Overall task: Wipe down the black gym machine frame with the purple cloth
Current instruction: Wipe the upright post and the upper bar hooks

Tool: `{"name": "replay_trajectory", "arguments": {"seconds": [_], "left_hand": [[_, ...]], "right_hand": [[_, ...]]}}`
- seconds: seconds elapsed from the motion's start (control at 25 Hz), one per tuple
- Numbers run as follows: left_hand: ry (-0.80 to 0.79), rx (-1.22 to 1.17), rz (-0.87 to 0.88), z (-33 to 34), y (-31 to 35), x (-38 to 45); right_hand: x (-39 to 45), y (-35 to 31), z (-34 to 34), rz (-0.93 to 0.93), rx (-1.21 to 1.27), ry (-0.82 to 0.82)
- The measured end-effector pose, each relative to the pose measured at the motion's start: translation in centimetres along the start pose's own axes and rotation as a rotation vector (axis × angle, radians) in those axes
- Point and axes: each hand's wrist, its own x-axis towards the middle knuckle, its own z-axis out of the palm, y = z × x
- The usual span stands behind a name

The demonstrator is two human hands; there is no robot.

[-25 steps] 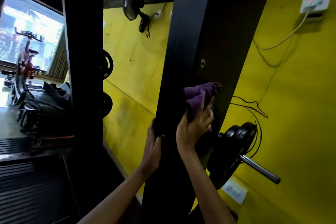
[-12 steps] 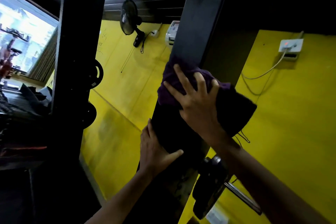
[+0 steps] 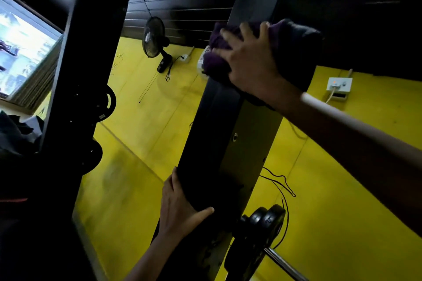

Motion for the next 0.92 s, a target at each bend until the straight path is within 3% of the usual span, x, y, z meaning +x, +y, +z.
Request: {"name": "replay_trajectory", "arguments": {"seconds": [0.16, 0.4, 0.92], "left_hand": [[0.0, -0.033, 0.001, -0.1, 0.3, -0.1], [0.022, -0.055, 0.024, -0.1, 0.2, 0.1], [0.077, -0.002, 0.001, 0.4, -0.1, -0.5]], "right_hand": [[-3.7, -2.5, 1.4, -0.348, -0.011, -0.071], [-1.1, -0.4, 0.7, -0.067, -0.036, 0.001], [-7.9, -9.3, 4.7, -0.205, 0.053, 0.048]]}}
